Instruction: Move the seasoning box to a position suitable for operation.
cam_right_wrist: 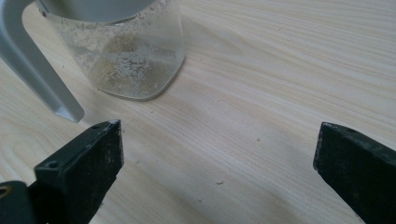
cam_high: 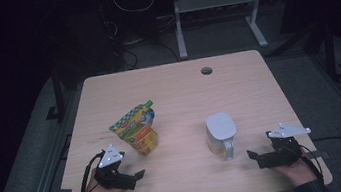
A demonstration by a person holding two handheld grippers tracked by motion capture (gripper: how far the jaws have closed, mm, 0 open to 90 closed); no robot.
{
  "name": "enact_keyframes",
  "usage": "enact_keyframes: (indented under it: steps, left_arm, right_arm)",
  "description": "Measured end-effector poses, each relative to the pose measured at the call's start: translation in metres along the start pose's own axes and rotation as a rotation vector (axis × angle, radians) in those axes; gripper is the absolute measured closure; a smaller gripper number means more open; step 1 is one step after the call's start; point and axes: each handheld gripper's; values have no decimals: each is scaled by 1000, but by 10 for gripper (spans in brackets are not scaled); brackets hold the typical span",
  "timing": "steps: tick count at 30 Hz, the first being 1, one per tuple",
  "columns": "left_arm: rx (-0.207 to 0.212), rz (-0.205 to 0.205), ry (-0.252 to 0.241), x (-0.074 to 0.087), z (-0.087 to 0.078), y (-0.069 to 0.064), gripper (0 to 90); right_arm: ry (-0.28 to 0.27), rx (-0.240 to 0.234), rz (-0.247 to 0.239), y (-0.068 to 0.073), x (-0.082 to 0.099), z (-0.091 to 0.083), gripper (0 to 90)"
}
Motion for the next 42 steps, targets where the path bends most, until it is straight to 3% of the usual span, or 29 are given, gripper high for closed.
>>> enact_keyframes:
  steps: [7,17,34,42]
  left_arm:
    - [12,-27,-13,-1,2,1,0]
    - [17,-27,-15,-1,0,2,0]
    - [37,-17,-20,0,-3,-1,0]
    - [37,-13,-25,0,-5,1,0]
  right_arm:
    - [-6,-11,17,-2,1,-2,11]
    - [-17,-8,17,0,2,-10,11]
    - [-58,-51,-50,29,-11,-23,12]
    - [-67,-71,-42,36,-16,-25,12]
Point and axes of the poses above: each handheld gripper's, and its own axes: z roughly forward along the jaws, x roughly out of its underside, y roughly to its left, and after that the axes turned 14 degrees about y, right-handed
